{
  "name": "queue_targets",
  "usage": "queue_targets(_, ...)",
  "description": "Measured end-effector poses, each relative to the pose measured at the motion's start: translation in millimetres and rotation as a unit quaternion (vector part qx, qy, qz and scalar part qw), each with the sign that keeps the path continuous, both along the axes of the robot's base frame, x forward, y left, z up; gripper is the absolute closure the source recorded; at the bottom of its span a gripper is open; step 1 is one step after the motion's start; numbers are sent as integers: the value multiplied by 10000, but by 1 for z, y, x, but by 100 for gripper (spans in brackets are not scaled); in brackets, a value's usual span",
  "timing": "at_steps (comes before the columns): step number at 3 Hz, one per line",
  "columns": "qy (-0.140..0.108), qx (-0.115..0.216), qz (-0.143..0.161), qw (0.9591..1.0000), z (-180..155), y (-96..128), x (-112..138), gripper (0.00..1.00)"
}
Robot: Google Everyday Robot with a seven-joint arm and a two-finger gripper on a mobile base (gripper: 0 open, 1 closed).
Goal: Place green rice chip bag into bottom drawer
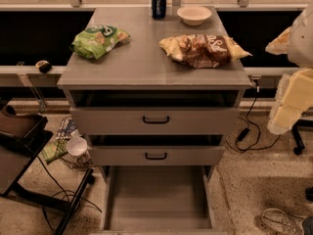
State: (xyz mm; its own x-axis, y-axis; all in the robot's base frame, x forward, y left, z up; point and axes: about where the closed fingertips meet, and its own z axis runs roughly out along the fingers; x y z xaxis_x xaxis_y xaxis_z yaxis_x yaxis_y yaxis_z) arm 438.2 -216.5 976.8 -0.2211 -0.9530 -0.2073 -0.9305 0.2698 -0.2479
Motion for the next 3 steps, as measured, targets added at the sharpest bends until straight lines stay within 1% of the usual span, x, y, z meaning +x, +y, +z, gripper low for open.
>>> queue_targets(1, -9, 25, 2, 10000, 0, 1, 3, 0)
queue_targets(2, -113, 360, 39, 9993, 2, 13, 48, 0)
queue_targets(3, -373, 836, -256, 9955, 7, 45, 118, 0)
